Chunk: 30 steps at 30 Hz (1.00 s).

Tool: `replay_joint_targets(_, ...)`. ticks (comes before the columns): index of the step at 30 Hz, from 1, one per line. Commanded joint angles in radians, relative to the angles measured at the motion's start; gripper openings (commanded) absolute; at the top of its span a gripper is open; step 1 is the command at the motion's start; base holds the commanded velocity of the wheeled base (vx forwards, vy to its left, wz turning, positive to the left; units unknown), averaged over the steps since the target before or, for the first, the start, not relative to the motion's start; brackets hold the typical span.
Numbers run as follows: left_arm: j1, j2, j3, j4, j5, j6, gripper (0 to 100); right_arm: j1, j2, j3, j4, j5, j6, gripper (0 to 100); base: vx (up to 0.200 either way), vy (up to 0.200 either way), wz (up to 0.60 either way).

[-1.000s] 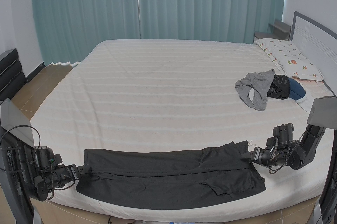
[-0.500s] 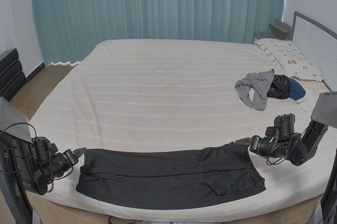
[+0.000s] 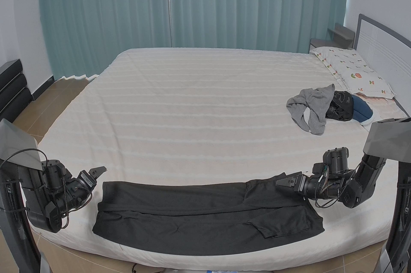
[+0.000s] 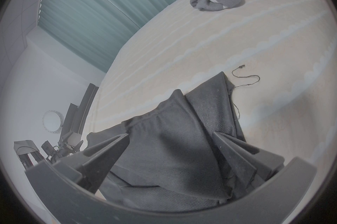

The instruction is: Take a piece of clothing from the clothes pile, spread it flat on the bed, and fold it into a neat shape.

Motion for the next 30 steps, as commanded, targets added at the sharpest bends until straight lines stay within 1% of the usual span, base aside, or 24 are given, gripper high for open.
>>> replay_joint_targets(1,-0.011,0.007,-0.004,-0.017,0.000,-0.003,100,-0.001,0.037,-0.001,-0.003,0.000,-0.002,100,0.000,0.000,0.00)
replay_joint_targets(2,-0.009,0.010,-0.004,-0.017,-0.001,-0.003,100,-0.003,0.037,0.007,-0.003,0.000,-0.010,0,0.000,0.000,0.00)
replay_joint_targets(12,-0.005,0.035,-0.026,-0.017,0.006,-0.003,100,-0.013,-0.008,0.061,-0.006,-0.003,-0.024,0,0.000,0.000,0.00)
replay_joint_targets(19,-0.006,0.072,-0.061,-0.017,0.009,-0.002,100,-0.047,-0.028,0.094,-0.028,0.000,-0.029,0,0.000,0.000,0.00)
replay_joint_targets(25,-0.008,0.090,-0.086,-0.017,0.009,0.001,100,-0.039,-0.025,0.114,-0.037,0.000,-0.030,0,0.000,0.000,0.00)
replay_joint_targets(26,-0.008,0.096,-0.095,-0.015,0.011,0.003,100,-0.036,-0.026,0.119,-0.038,0.000,-0.030,100,0.000,0.000,0.00)
replay_joint_targets(30,-0.008,0.112,-0.110,-0.015,0.011,0.006,100,-0.036,-0.029,0.120,-0.046,0.002,-0.027,100,0.000,0.000,0.00)
